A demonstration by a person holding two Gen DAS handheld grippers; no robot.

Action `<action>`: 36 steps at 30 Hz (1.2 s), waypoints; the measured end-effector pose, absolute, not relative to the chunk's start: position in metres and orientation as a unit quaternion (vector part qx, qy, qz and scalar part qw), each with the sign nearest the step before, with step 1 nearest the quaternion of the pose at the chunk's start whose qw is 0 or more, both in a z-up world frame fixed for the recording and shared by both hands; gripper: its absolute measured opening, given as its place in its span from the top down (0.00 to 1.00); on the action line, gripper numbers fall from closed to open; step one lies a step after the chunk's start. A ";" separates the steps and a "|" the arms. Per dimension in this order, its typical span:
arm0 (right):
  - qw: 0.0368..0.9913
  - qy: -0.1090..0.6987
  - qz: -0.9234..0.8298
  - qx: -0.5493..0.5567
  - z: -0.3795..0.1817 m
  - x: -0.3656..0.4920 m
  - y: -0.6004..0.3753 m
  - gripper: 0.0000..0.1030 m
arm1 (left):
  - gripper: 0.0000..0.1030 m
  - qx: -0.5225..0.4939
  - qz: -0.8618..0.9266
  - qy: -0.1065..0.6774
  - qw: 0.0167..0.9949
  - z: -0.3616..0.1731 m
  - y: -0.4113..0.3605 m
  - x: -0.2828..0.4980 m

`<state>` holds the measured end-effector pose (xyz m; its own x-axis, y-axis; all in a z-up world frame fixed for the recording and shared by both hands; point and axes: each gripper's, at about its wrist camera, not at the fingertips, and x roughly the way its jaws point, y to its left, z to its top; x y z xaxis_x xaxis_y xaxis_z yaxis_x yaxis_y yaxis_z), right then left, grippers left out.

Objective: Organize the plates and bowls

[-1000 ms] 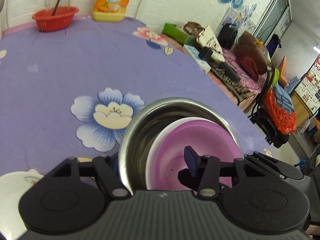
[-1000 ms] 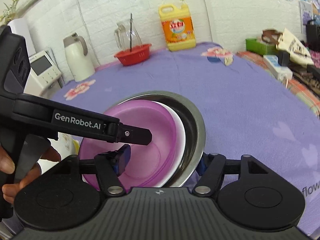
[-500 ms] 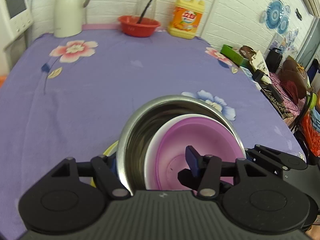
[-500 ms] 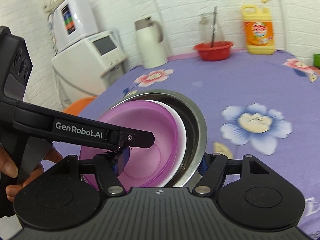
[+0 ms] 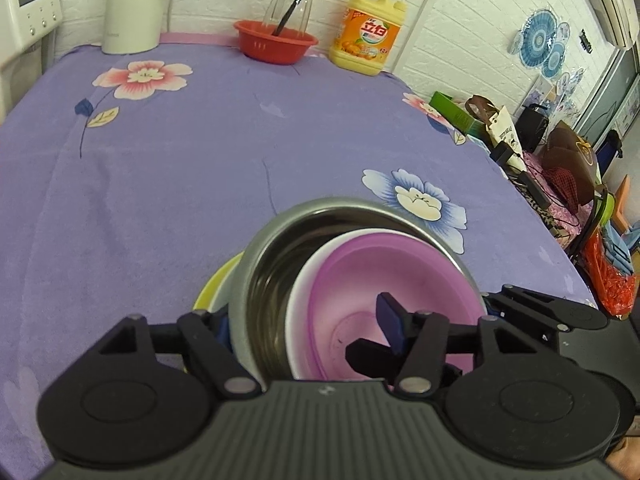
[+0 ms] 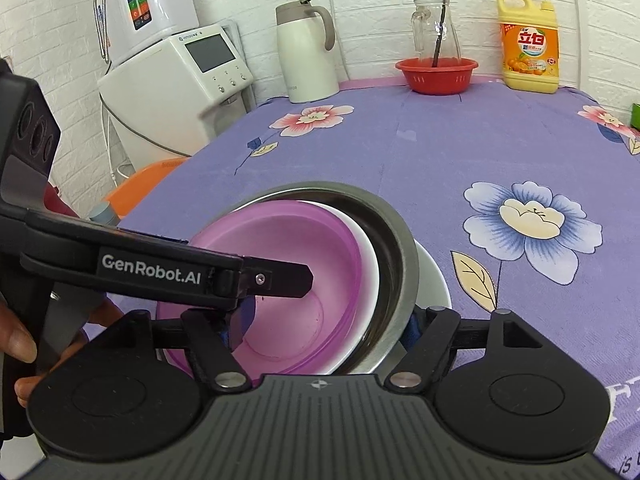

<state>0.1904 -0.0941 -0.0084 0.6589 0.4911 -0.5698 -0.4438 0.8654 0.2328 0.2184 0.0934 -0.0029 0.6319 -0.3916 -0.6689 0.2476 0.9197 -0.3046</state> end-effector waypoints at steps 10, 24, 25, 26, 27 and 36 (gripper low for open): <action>0.944 0.243 0.223 0.026 0.014 0.182 -0.103 0.00 | 0.29 -0.092 -0.154 0.304 0.936 0.033 0.097 0.201; 0.938 0.265 0.186 0.120 0.003 0.179 -0.156 0.00 | 0.29 -0.100 -0.061 0.285 0.951 0.028 0.105 0.175; 0.938 0.266 0.188 0.123 0.002 0.177 -0.157 0.00 | 0.29 -0.102 -0.051 0.284 0.952 0.028 0.107 0.171; 0.937 0.264 0.190 0.123 0.002 0.175 -0.157 0.00 | 0.29 -0.103 -0.042 0.282 0.953 0.028 0.108 0.167; 0.938 0.263 0.190 0.124 0.002 0.172 -0.158 0.00 | 0.29 -0.102 -0.033 0.279 0.954 0.028 0.109 0.163; 0.937 0.248 0.205 0.134 0.006 0.140 -0.156 0.00 | 0.29 -0.106 -0.012 0.260 0.960 0.032 0.103 0.120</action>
